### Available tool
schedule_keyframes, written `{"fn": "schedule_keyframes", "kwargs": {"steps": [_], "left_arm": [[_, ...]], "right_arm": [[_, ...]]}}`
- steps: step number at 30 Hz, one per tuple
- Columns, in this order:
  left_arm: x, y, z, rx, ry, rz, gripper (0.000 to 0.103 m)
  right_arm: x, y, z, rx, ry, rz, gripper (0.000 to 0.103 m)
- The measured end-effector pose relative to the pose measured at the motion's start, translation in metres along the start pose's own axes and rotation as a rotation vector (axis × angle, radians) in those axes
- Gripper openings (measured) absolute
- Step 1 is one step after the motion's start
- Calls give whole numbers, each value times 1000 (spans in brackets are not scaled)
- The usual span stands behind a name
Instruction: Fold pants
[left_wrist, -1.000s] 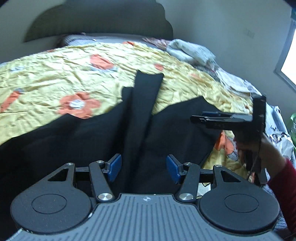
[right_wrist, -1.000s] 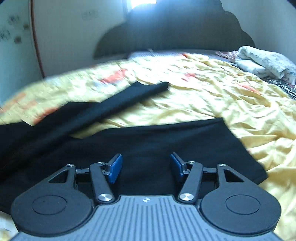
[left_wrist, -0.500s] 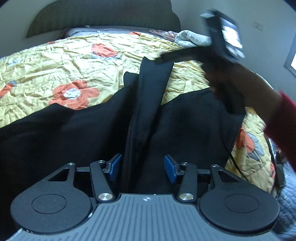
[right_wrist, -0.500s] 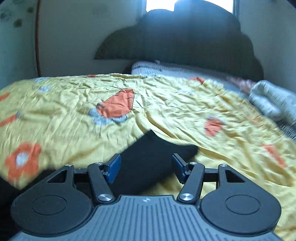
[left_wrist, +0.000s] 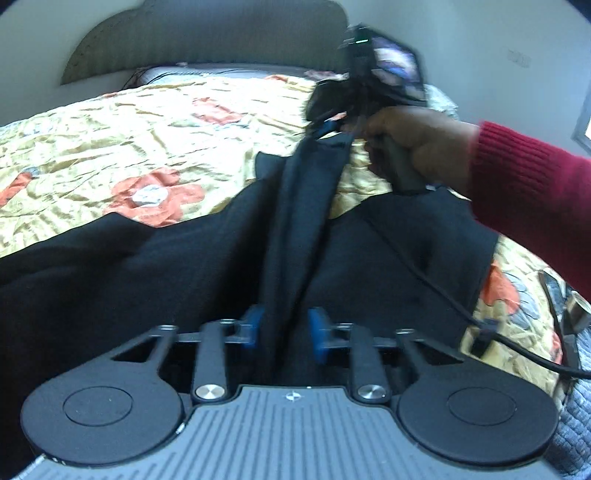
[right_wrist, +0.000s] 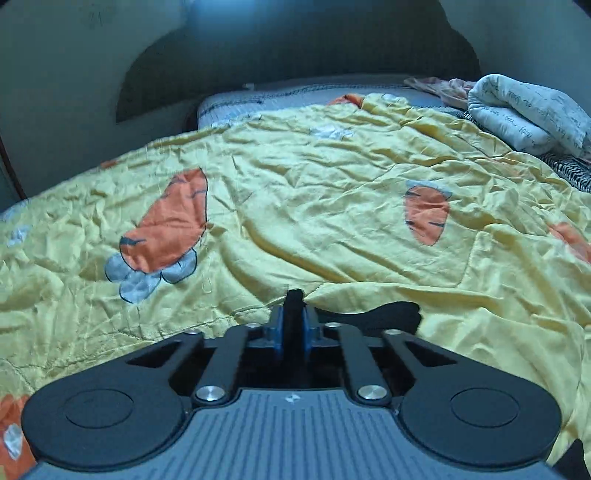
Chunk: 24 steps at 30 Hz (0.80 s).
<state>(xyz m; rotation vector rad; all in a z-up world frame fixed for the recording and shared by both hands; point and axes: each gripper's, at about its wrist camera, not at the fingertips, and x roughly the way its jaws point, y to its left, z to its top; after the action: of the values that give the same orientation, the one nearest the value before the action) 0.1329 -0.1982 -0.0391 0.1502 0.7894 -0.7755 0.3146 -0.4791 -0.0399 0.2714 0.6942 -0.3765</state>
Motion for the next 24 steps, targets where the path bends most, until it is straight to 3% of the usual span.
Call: {"fn": "schedule_keyframes", "kwargs": {"steps": [2, 5, 12, 13, 16, 19, 24], "left_arm": [[0, 4, 2, -24, 7, 5, 8], [-2, 3, 1, -40, 6, 8, 8], [1, -15, -3, 50, -11, 87, 7], [3, -16, -3, 55, -12, 93, 7], [6, -22, -2, 76, -23, 120, 23], [8, -29, -2, 109, -32, 146, 23], [12, -40, -4, 162, -45, 192, 25]], "right_arm": [[-17, -10, -3, 9, -45, 0, 8], [-44, -35, -10, 70, -94, 27, 7], [-87, -110, -43, 242, -142, 28, 7], [-86, -120, -48, 276, -130, 34, 7], [-74, -141, -63, 373, -95, 60, 8], [-59, -150, -73, 472, -74, 121, 9], [-46, -156, -78, 575, -84, 227, 22]]}}
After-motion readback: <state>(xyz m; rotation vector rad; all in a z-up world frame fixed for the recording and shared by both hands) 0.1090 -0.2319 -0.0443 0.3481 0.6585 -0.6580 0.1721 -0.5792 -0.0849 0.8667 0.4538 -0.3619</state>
